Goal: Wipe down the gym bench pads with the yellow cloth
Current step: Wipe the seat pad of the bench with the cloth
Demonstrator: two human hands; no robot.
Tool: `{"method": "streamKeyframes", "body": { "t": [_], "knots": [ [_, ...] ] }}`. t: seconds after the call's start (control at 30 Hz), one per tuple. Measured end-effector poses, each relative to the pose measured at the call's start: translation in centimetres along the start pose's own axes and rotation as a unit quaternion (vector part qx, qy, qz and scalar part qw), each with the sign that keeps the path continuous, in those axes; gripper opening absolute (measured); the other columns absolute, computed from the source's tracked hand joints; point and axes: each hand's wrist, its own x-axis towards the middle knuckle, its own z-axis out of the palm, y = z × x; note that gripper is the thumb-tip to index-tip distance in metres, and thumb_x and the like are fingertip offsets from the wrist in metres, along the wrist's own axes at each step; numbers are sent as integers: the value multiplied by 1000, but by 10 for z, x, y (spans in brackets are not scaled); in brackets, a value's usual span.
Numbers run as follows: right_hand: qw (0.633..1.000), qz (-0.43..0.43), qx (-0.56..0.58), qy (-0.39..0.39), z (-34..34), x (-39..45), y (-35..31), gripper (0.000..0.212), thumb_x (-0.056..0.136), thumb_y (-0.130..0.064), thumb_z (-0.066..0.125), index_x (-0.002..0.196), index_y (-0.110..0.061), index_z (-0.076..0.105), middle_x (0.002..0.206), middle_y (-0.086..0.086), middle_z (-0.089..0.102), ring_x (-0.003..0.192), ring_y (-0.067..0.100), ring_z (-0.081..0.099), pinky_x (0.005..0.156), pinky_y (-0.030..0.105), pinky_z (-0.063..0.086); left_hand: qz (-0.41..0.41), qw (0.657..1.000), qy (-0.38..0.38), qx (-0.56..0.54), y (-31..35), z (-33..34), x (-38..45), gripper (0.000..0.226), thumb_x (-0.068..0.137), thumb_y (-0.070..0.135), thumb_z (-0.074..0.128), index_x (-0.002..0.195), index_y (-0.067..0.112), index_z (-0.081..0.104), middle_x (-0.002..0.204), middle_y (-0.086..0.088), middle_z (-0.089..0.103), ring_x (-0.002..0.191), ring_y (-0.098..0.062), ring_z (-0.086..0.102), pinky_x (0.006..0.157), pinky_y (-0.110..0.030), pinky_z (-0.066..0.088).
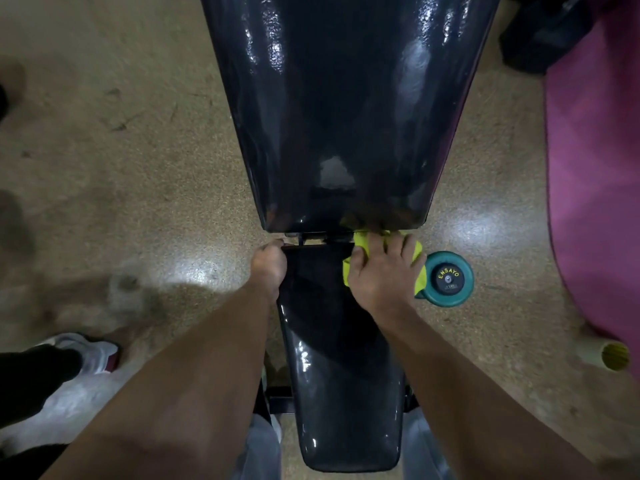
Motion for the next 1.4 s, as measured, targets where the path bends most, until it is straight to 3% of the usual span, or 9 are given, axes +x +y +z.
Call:
{"method": "streamKeyframes", "body": {
  "t": [0.17,0.33,0.5,0.6,0.73,0.87,1.0,1.13,1.4],
  "knots": [
    [994,-106,-23,-10,7,-25,-19,66,97,-52,19,157,-28,33,162,9,31,155,38,13,122,72,1,-7,1000,11,-10,13,0,-26,45,97,34,53,132,7,64,115,-21,71,100,-39,69,82,-44,60],
    [999,-44,-20,-3,5,-18,-18,62,96,-52,26,151,-28,41,157,12,38,153,42,19,119,76,6,-11,1000,-4,-5,19,-1,-45,22,108,27,48,88,20,50,91,-13,63,85,-31,62,78,-39,54],
    [990,-118,-47,-56,10,-25,-60,69,94,-53,10,156,-30,32,159,11,32,152,41,17,119,76,-2,0,1000,-5,29,19,-3,-42,25,107,29,50,103,8,64,82,-11,63,74,-27,60,57,-30,44],
    [983,-176,-40,-39,14,-43,-52,64,97,-53,17,157,-35,28,164,10,25,155,39,14,121,74,-1,0,999,-4,37,21,-2,-45,29,105,32,52,97,8,65,89,-13,67,79,-28,62,63,-32,49],
    [994,-96,-40,-35,11,-30,-51,56,100,-51,26,155,-36,31,163,9,27,154,39,12,120,74,-2,20,999,-1,39,15,-5,-33,55,85,48,54,119,7,70,112,-19,73,102,-37,70,98,-50,58],
    [988,-136,-41,-53,21,-27,-76,54,102,-49,30,154,-34,34,161,10,30,151,41,17,118,74,-4,20,999,-4,44,19,-4,-40,30,104,29,49,87,13,68,91,-15,71,84,-31,67,75,-37,56],
    [972,-229,-48,-33,25,-54,-59,57,101,-50,31,156,-33,34,164,12,27,152,41,21,120,71,9,13,998,-12,55,18,-5,-34,33,107,26,44,85,14,67,95,-16,70,80,-29,65,69,-34,53],
    [981,-187,-48,-16,18,-45,-52,58,98,-53,40,154,-37,37,160,14,31,148,40,27,114,65,25,7,998,-20,52,20,-8,-33,27,103,24,52,86,9,67,80,-12,68,71,-27,64,60,-32,49],
    [968,-236,-77,-24,48,-90,-74,68,100,-52,42,161,-23,30,171,17,13,158,42,8,123,71,1,-13,997,-63,54,25,-14,-28,35,107,27,50,97,5,76,86,-13,75,80,-28,71,85,-40,59]
  ]
}}
